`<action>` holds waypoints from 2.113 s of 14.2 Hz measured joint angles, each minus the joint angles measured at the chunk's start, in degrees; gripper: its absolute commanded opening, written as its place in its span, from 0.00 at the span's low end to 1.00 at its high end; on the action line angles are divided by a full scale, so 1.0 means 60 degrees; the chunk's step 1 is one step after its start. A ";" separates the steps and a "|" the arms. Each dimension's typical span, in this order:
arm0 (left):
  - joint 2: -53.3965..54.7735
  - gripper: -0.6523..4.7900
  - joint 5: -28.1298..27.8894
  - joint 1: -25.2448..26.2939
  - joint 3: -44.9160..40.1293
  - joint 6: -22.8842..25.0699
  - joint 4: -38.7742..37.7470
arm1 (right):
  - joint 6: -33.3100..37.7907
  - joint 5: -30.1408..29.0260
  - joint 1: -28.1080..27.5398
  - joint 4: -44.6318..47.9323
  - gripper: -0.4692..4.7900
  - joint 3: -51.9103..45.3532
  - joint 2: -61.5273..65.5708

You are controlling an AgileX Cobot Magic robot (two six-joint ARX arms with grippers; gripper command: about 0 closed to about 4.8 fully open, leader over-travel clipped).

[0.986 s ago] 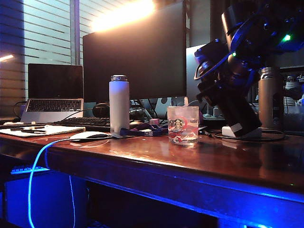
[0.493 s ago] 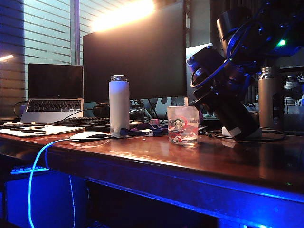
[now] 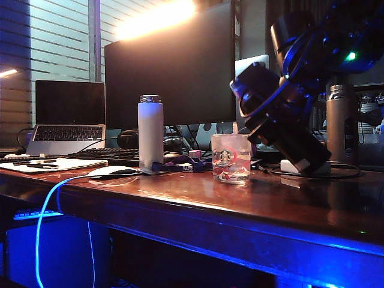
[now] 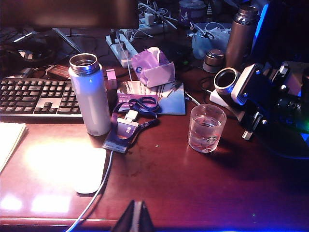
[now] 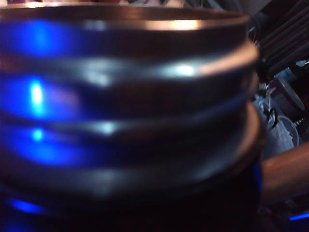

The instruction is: Pick up the black thermos, pour a little water from inside into the glass cup, then place the black thermos back on the table.

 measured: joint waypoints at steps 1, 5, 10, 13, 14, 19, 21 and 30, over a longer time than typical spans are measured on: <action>0.0000 0.12 0.0000 0.0000 0.0000 0.0000 0.0004 | -0.0131 0.0055 0.0004 -0.0044 0.18 0.0000 0.0007; 0.0000 0.12 0.0000 0.0000 0.0000 -0.0004 0.0000 | -0.1035 0.0153 0.0007 -0.0044 0.18 0.0000 0.0007; 0.0004 0.12 0.0000 0.0000 0.0000 -0.0004 0.0000 | -0.1800 0.0240 0.0015 -0.0047 0.18 0.0368 0.0040; 0.0004 0.12 0.0000 0.0000 0.0000 0.0000 0.0000 | -0.2280 0.0332 0.0106 0.0047 0.18 0.0488 0.0299; 0.0004 0.12 0.0000 -0.0004 0.0000 -0.0004 0.0000 | -0.2473 0.0342 0.0171 0.0022 0.18 0.0484 0.0433; 0.0004 0.12 0.0000 -0.0004 0.0000 0.0000 0.0000 | -0.2987 0.0576 0.0178 0.0026 0.18 0.0477 0.0517; 0.0004 0.12 0.0000 -0.0004 0.0000 -0.0004 0.0004 | -0.3053 0.0572 0.0178 0.0026 0.18 0.0477 0.0517; 0.0004 0.12 0.0000 -0.0004 0.0000 -0.0004 0.0004 | -0.4186 0.0572 0.0182 0.0077 0.18 0.0474 0.0517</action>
